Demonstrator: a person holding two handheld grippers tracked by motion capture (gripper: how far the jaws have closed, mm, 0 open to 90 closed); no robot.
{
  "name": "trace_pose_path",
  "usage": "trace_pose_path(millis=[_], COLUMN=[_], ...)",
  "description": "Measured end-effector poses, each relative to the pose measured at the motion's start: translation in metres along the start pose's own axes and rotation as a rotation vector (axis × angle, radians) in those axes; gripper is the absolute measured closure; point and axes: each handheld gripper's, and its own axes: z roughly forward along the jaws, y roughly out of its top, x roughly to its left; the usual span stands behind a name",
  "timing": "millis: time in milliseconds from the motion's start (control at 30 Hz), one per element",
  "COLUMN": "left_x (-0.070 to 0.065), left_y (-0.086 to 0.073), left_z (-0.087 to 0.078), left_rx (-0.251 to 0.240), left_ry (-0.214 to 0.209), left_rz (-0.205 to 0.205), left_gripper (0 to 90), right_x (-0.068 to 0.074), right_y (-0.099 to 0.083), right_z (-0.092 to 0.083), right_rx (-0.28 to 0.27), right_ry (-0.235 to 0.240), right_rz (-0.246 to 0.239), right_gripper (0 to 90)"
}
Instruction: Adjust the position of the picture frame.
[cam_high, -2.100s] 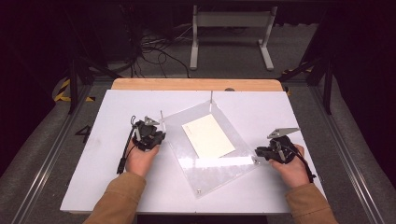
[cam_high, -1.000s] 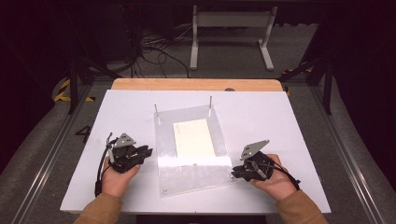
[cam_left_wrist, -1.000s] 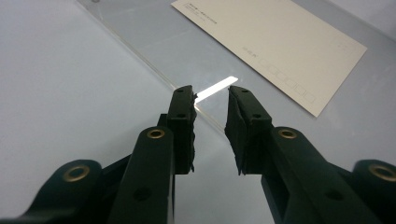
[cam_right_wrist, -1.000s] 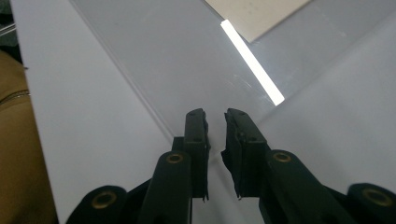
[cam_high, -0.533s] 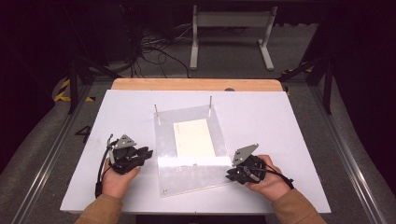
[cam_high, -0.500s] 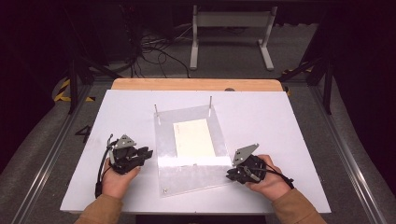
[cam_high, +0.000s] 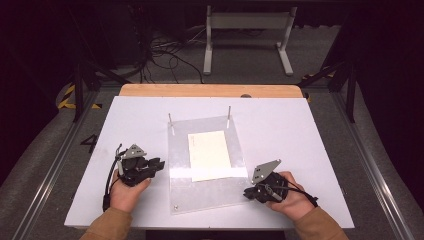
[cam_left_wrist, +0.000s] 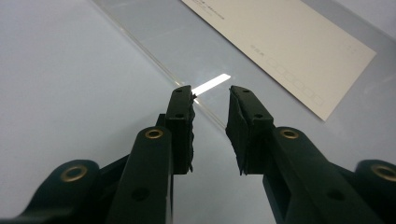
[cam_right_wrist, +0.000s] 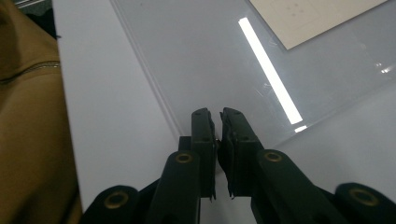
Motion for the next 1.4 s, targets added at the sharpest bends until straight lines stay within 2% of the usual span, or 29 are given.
trace_pose_path(millis=[300, 333, 500, 533, 600, 633, 700, 767, 800, 867, 933, 1033, 1100, 1167, 1267, 1300, 1367, 1400], left_x=[-0.001, 0.0, 0.006, 0.009, 0.012, 0.013, 0.013, 0.014, 0.013, 0.009, 0.004, 0.005, 0.01, 0.011, 0.007, 0.006, 0.002, 0.001], left_y=[0.001, 0.001, 0.001, 0.002, 0.002, 0.003, 0.005, 0.006, 0.007, 0.01, 0.014, 0.014, 0.014, 0.015, 0.018, 0.02, 0.024, 0.026], left_z=[0.007, 0.009, 0.021, 0.026, 0.032, 0.033, 0.035, 0.037, 0.039, 0.045, 0.047, 0.049, 0.051, 0.054, 0.059, 0.061, 0.065, 0.067], left_rx=[0.016, 0.018, 0.052, 0.065, 0.077, 0.075, 0.086, 0.086, 0.086, 0.085, 0.103, 0.095, 0.079, 0.072, 0.055, 0.057, 0.064, 0.068], left_ry=[-0.006, -0.003, 0.022, 0.035, 0.034, 0.04, 0.034, 0.02, 0.002, -0.028, -0.007, -0.017, -0.048, -0.059, -0.047, -0.05, -0.039, -0.032], left_rz=[-0.005, 0.001, -0.024, -0.039, -0.062, -0.07, -0.077, -0.065, -0.073, -0.057, -0.037, -0.049, -0.089, -0.093, -0.084, -0.074, -0.079, -0.061], left_gripper=[70.5, 70.5, 71.8, 72.5, 75.3, 78.7, 83.7, 88.4, 89.3, 89.5, 89.6, 89.6, 89.6, 89.6, 89.6, 89.6, 89.6, 89.6], right_x=[0.03, 0.031, 0.04, 0.04, 0.039, 0.037, 0.033, 0.027, 0.024, 0.017, 0.012, 0.008, 0.006, 0.005, 0.004, 0.004, 0.004, 0.004], right_y=[-0.006, -0.006, -0.008, -0.008, -0.009, -0.009, -0.01, -0.013, -0.014, -0.019, -0.023, -0.027, -0.029, -0.03, -0.03, -0.03, -0.03, -0.031], right_z=[-0.002, -0.002, -0.002, -0.002, -0.003, -0.006, -0.014, -0.022, -0.026, -0.033, -0.039, -0.042, -0.044, -0.046, -0.047, -0.047, -0.047, -0.047], right_rx=[0.017, 0.02, 0.016, 0.014, -0.003, -0.03, -0.08, -0.13, -0.156, -0.192, -0.217, -0.232, -0.242, -0.246, -0.251, -0.252, -0.251, -0.252], right_ry=[0.036, 0.042, 0.047, 0.046, 0.058, 0.053, 0.014, -0.015, -0.03, -0.054, -0.072, -0.077, -0.086, -0.087, -0.091, -0.092, -0.091, -0.093], right_rz=[0.009, -0.006, 0.007, 0.002, 0.008, 0.018, 0.044, 0.074, 0.092, 0.123, 0.149, 0.169, 0.181, 0.187, 0.187, 0.187, 0.19, 0.191], right_gripper=[83.2, 83.2, 82.9, 82.7, 80.5, 77.2, 75.2, 74.3, 74.1, 74.2, 74.2, 74.4, 74.6, 74.6, 74.5, 74.5, 74.3, 74.3])
